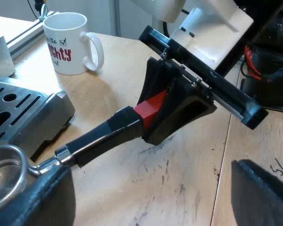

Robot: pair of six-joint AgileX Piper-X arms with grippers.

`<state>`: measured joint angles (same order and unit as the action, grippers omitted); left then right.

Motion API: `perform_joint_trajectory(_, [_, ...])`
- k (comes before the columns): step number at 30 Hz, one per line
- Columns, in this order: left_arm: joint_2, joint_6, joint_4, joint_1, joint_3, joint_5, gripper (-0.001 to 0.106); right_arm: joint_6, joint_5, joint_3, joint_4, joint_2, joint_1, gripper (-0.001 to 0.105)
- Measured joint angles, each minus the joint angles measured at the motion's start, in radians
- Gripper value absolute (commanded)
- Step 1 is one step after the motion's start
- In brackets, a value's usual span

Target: Grind coffee beans and then tamp

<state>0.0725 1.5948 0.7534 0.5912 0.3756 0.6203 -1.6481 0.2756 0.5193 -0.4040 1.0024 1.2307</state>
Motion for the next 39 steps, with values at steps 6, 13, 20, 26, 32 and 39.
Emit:
perform_joint_trajectory(6, [0.000,0.000,0.000,0.000,0.000,0.000,0.070,-0.037,-0.013,-0.009,0.013,0.000,-0.017,0.000])
perform_joint_trajectory(13, [0.000,0.000,0.000,0.000,0.000,0.000,0.070,-0.055,-0.018,-0.103,0.146,0.000,-0.017,0.000])
perform_joint_trajectory(20, [0.000,0.000,0.000,0.000,0.000,0.000,0.070,-0.058,-0.018,-0.211,0.327,-0.002,-0.017,0.000])
perform_joint_trajectory(26, [0.000,0.000,0.000,0.000,0.000,0.000,0.070,-0.060,-0.018,-0.264,0.355,-0.002,-0.017,0.000])
perform_joint_trajectory(32, [0.000,0.000,0.000,0.000,0.000,0.000,0.070,-0.057,-0.018,-0.268,0.363,0.004,-0.026,0.000])
perform_joint_trajectory(39, [0.000,0.000,0.000,0.000,-0.003,-0.007,0.070,-0.006,-0.048,-0.268,0.371,0.061,-0.082,0.000])
